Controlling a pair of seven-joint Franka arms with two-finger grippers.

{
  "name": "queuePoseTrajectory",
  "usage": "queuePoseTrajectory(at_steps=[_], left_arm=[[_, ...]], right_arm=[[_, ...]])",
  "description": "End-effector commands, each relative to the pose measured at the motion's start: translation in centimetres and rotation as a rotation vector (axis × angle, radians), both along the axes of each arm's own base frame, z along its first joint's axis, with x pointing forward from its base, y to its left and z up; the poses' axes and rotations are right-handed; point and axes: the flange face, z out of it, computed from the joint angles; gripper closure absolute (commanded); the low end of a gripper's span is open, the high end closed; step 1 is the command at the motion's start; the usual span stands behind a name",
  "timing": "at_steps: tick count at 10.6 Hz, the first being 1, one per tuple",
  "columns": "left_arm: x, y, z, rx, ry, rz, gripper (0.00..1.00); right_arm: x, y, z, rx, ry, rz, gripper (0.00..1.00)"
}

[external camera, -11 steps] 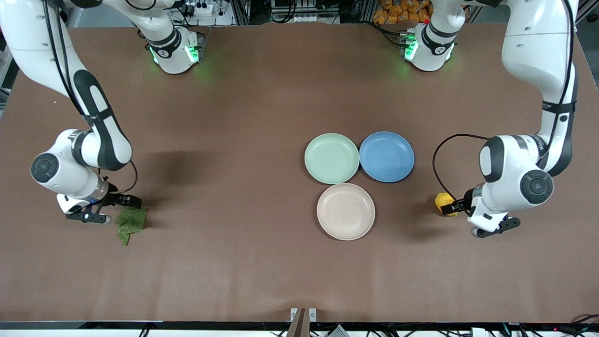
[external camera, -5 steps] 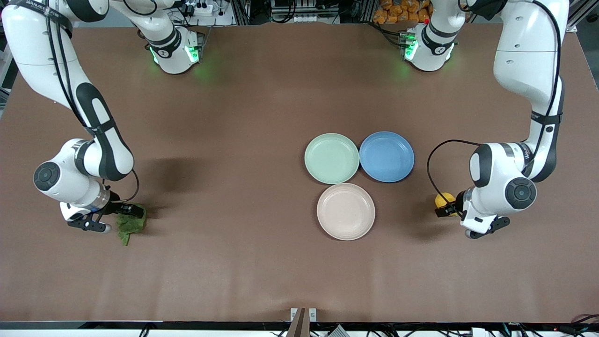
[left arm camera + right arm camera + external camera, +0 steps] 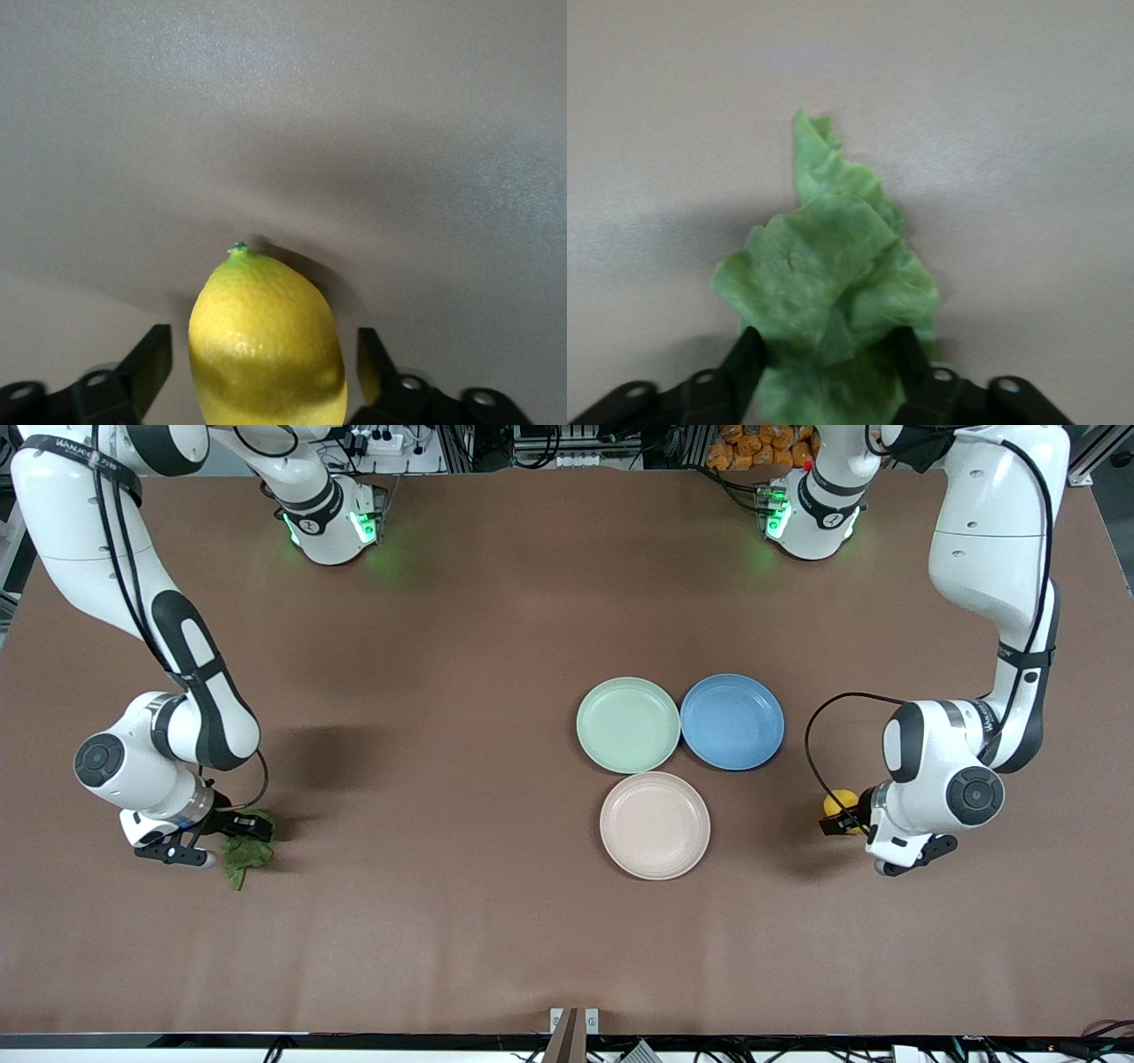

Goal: Place lemon and lettuce in plates
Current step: 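Close the left gripper on the lemon while the right gripper grips the lettuce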

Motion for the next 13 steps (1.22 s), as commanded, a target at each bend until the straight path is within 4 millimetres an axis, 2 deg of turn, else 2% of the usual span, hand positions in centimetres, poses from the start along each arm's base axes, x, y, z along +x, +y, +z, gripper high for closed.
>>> queuePoseTrajectory(at_steps=[1,2,3,4,5,6,9,10,11,13], left_arm=[[0.5,-0.7,0.3,-0.014,-0.024,0.172,1.00],[0.8,-0.9,0.5,-0.011,-0.044,0.188,1.00],[0.9,-1.1,0.8,-0.011,-0.052,0.185,1.00],[1.1,-1.1,1.3,-0.014,-0.061,0.184,1.00],[2.2,-1.0,2.7,-0.027,-0.093,0.211,1.00],[2.9,-0.7,3.9,-0.036,-0.118,0.232,1.00],[4.0,-1.8,6.5,-0.062,-0.163,0.253,1.00],[4.7,-1.4,8.1,-0.073,-0.192,0.286,1.00],[5.1,-1.2,8.9,-0.078,-0.207,0.293,1.00],[5.1,-1.7,8.9,-0.079,-0.209,0.284,1.00]], right_arm=[[0.5,-0.1,-0.3,0.016,-0.013,0.024,0.73],[0.6,-0.1,-0.2,0.016,-0.013,0.023,0.92],[1.0,0.0,0.4,0.017,-0.018,0.027,1.00],[1.2,0.2,0.7,0.016,-0.022,0.032,1.00],[1.4,0.5,1.4,0.018,-0.023,0.037,1.00],[2.2,0.7,2.6,0.030,0.006,0.042,1.00],[4.0,1.8,6.8,0.069,0.097,0.047,1.00],[4.6,3.2,7.8,0.075,0.110,0.031,1.00],[5.2,5.4,8.9,0.082,0.130,-0.027,1.00],[5.8,13.1,9.8,0.083,0.148,-0.149,1.00]])
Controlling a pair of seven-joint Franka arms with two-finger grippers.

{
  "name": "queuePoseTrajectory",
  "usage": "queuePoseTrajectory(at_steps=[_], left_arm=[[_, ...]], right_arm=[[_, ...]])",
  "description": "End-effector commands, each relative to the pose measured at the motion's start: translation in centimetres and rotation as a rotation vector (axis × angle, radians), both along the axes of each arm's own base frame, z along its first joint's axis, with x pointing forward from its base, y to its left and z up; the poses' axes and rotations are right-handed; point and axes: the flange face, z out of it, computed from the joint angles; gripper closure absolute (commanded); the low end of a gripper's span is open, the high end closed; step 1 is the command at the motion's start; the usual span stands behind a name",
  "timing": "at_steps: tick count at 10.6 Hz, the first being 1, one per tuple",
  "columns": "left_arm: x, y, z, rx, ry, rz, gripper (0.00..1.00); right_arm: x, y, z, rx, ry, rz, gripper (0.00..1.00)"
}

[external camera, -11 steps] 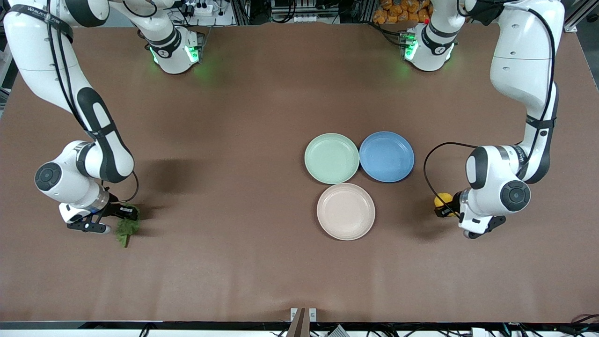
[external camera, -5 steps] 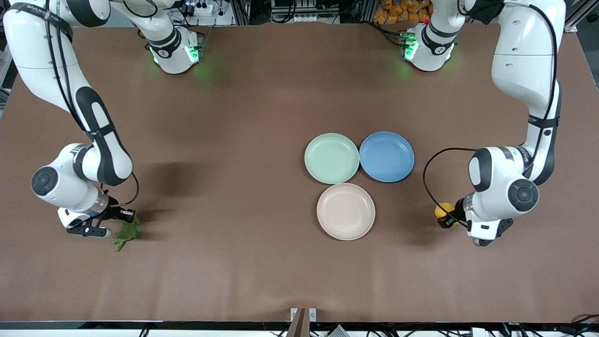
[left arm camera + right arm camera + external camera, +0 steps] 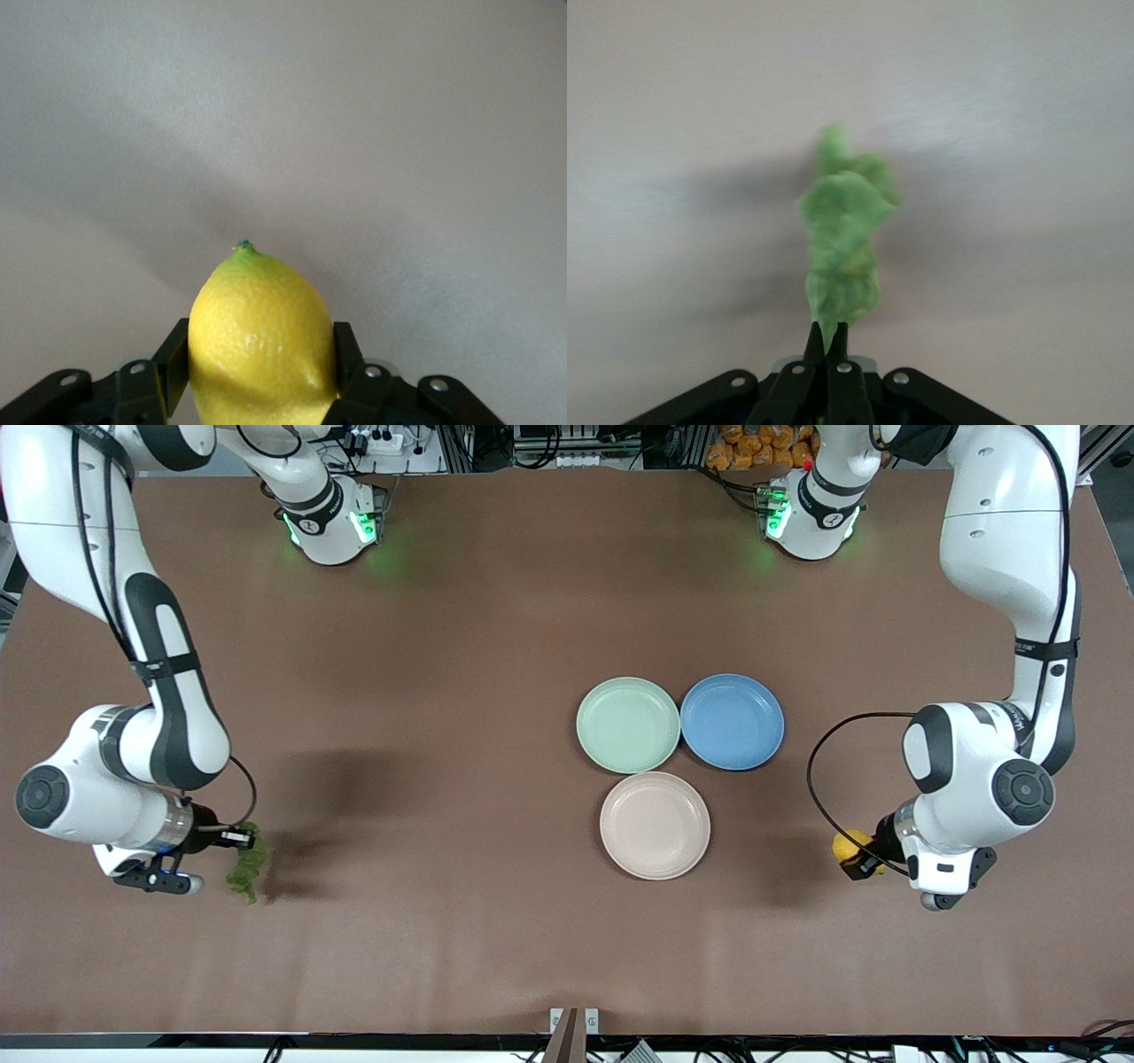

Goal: Place lemon and lettuce in plates
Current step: 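Carry the lemon with the left gripper while the right gripper carries the lettuce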

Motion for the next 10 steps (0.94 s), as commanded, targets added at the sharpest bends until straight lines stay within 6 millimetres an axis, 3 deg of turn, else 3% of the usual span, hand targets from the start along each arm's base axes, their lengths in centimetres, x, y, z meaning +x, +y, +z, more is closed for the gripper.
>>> queuePoseTrajectory(at_steps=[1,3,4,7,10], left_arm=[[-0.1,-1.0,0.9,-0.022,-0.006,0.013,1.00],[0.0,-2.1,1.1,-0.029,-0.011,-0.001,1.00],[-0.2,-4.2,1.2,-0.043,-0.010,-0.014,1.00],[-0.1,-7.6,1.9,-0.080,-0.017,0.030,1.00],[0.0,-7.3,2.0,-0.080,-0.021,0.033,1.00]], right_arm=[[0.3,8.5,0.8,-0.004,0.021,-0.152,1.00],[-0.9,16.6,1.1,-0.006,0.032,-0.215,1.00],[-1.9,21.3,1.8,-0.005,0.030,-0.236,1.00],[-6.2,33.5,3.1,0.034,0.061,-0.342,1.00],[-12.2,45.0,6.5,0.131,0.124,-0.432,1.00]])
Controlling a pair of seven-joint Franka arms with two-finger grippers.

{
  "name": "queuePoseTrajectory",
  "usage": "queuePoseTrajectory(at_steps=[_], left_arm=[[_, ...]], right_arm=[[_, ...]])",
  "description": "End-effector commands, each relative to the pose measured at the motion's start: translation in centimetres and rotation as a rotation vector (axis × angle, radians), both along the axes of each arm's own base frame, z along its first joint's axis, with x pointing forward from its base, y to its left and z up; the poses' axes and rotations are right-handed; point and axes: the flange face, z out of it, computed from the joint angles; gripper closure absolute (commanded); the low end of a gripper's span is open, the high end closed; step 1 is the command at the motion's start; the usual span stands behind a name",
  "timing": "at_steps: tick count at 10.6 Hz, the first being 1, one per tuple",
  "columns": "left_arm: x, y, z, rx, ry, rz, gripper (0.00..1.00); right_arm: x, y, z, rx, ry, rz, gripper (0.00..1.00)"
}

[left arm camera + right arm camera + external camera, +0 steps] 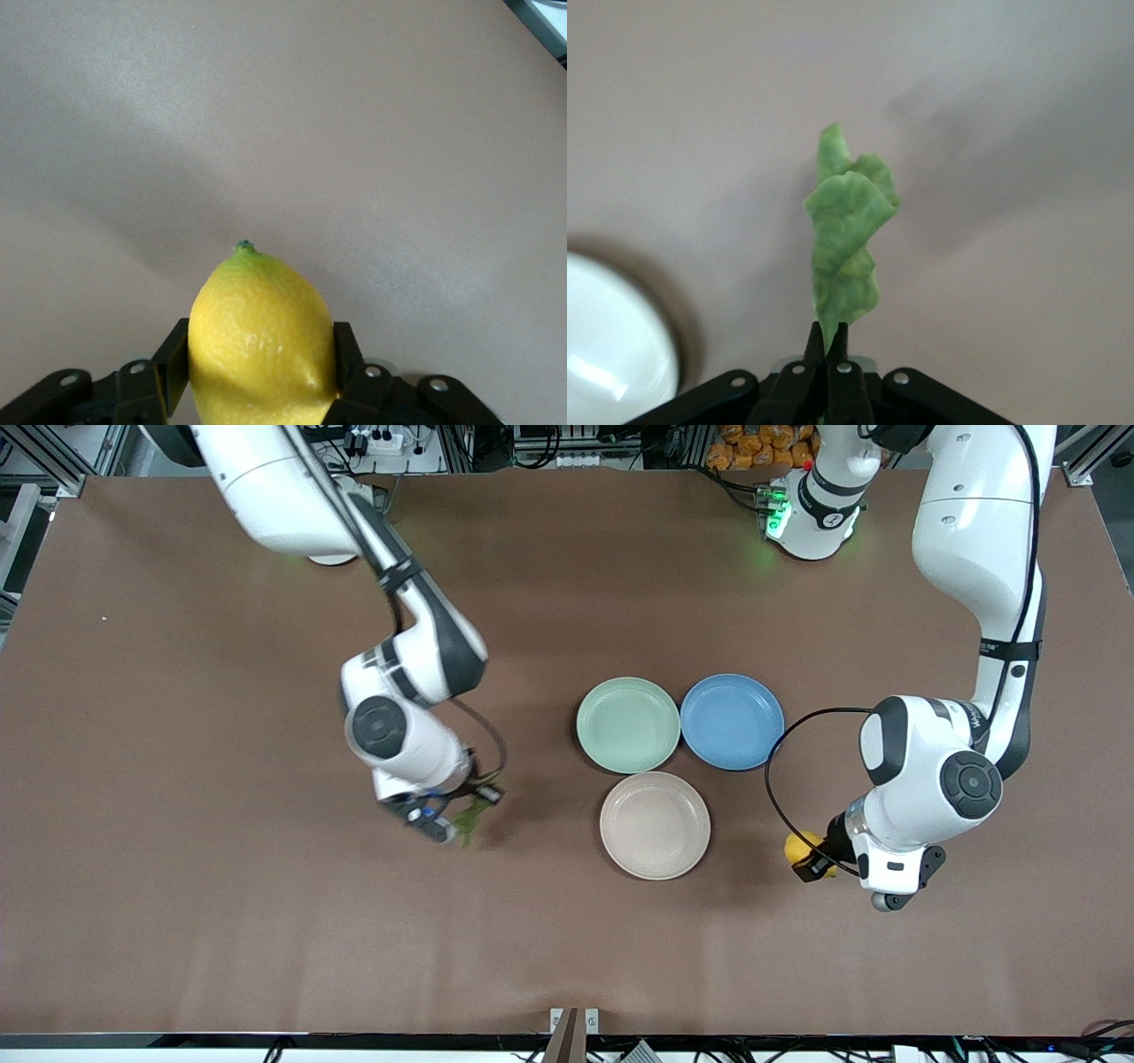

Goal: Place lemon and lettuce in plates
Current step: 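Carry the lemon with the left gripper while the right gripper carries the lettuce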

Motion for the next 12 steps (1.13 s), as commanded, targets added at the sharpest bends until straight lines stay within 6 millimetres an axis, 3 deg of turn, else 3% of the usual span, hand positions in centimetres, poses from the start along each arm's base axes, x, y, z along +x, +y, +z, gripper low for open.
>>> queuePoseTrajectory(at_steps=[1,2,4,5,6,9,11,12], left_arm=[[0.2,0.1,0.8,-0.019,-0.007,0.022,1.00],[0.2,-0.2,0.8,-0.020,-0.008,0.019,1.00],[-0.2,-3.0,1.1,-0.023,-0.024,-0.014,1.00],[-0.5,-4.1,0.9,-0.022,-0.021,-0.032,1.00],[-0.9,-5.6,0.6,-0.023,-0.018,-0.053,1.00],[-2.2,-10.6,0.5,-0.101,-0.017,-0.093,1.00],[-3.8,-15.5,-2.3,-0.133,-0.012,-0.133,1.00],[-4.7,-17.8,-3.5,-0.134,-0.018,-0.159,1.00]], right_arm=[[-4.5,7.7,3.8,0.052,0.024,-0.083,1.00],[-7.1,11.0,4.3,0.058,0.030,-0.101,1.00],[-12.1,16.8,4.9,0.066,0.030,-0.126,1.00],[-14.1,18.8,5.0,0.097,0.006,-0.123,1.00],[-15.6,20.4,3.8,0.102,0.005,-0.130,1.00],[-17.1,22.1,-0.1,0.096,-0.006,-0.147,1.00],[-16.8,21.8,-3.1,0.052,-0.031,-0.128,1.00],[-16.4,21.8,-3.6,0.068,-0.046,-0.138,1.00]])
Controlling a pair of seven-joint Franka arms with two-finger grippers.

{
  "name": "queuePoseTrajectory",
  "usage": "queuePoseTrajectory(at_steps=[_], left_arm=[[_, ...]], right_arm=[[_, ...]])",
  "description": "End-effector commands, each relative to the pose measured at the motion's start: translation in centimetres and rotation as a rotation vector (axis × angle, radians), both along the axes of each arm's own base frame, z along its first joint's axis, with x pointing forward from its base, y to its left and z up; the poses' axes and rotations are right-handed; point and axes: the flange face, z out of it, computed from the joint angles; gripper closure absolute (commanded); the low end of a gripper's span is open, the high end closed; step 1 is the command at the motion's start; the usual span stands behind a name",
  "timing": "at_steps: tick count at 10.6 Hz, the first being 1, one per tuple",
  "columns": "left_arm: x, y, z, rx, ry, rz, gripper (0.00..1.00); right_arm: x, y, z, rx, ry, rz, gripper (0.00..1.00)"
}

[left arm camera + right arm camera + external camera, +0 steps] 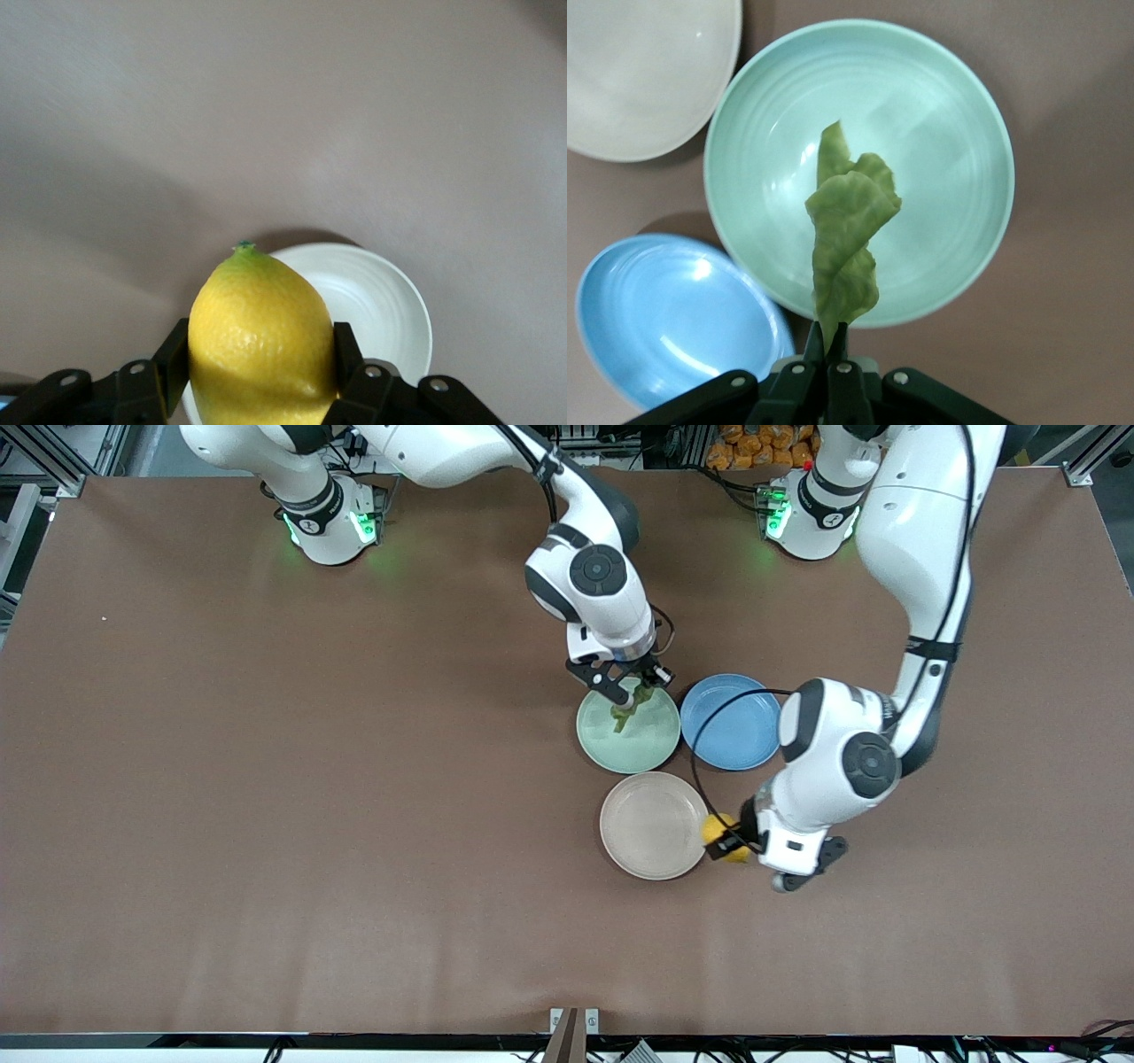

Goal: Place lemon and lettuce in plates
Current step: 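Carry the lemon with the left gripper while the right gripper carries the lettuce, then release the lemon onto the cream plate while the right gripper releases lettuce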

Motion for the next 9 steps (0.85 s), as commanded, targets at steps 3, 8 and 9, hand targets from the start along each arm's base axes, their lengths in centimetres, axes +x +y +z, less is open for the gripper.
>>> queuePoseTrajectory(at_steps=[3,8,9], left_arm=[[-2.1,-5.0,-4.1,-0.008,0.006,-0.035,0.53],[-1.2,-3.4,-2.3,0.049,-0.053,-0.076,0.00],[0.2,-0.7,-0.9,0.054,-0.073,-0.038,0.00]], right_arm=[[1.9,-0.9,0.1,0.003,-0.041,-0.034,0.00],[2.4,-2.8,10.3,0.005,-0.054,0.002,0.00],[2.4,-4.1,13.3,-0.015,-0.047,0.045,0.00]])
